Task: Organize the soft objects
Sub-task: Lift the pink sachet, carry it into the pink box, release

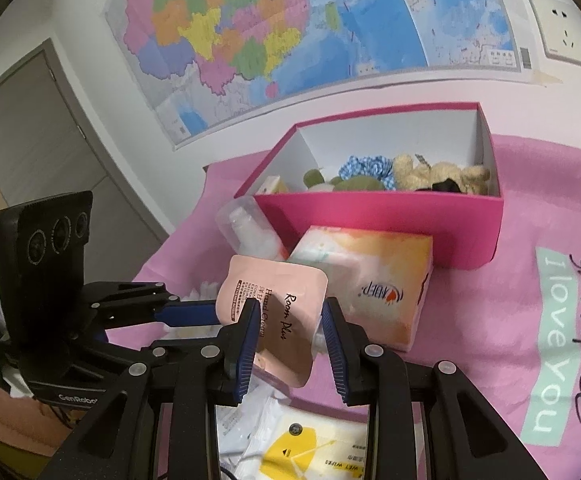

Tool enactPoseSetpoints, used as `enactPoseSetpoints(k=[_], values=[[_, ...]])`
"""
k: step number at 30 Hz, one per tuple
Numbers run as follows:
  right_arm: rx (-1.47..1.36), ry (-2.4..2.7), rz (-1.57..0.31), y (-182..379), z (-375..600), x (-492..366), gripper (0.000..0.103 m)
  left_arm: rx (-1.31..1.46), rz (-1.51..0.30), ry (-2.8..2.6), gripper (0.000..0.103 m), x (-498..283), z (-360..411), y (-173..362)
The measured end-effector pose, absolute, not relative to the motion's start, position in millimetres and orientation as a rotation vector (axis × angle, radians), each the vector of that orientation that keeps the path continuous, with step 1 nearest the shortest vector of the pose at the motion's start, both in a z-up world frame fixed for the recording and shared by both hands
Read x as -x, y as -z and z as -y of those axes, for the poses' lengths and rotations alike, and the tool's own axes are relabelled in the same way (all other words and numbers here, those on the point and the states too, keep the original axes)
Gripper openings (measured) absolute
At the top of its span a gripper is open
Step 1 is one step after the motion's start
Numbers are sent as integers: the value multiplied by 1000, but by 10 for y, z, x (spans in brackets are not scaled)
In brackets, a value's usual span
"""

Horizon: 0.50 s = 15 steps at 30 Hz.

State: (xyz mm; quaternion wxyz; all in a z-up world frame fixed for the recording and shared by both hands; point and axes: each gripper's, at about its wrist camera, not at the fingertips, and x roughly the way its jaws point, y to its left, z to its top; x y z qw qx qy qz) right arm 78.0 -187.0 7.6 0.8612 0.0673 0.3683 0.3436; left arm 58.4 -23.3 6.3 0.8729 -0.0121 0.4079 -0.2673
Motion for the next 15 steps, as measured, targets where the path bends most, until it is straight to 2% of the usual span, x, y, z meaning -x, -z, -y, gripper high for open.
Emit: enactPoseSetpoints(k=[15], values=[[-144, -710, -719, -278, 1902, -950, 32, 7, -817, 533, 38, -806, 278, -224]])
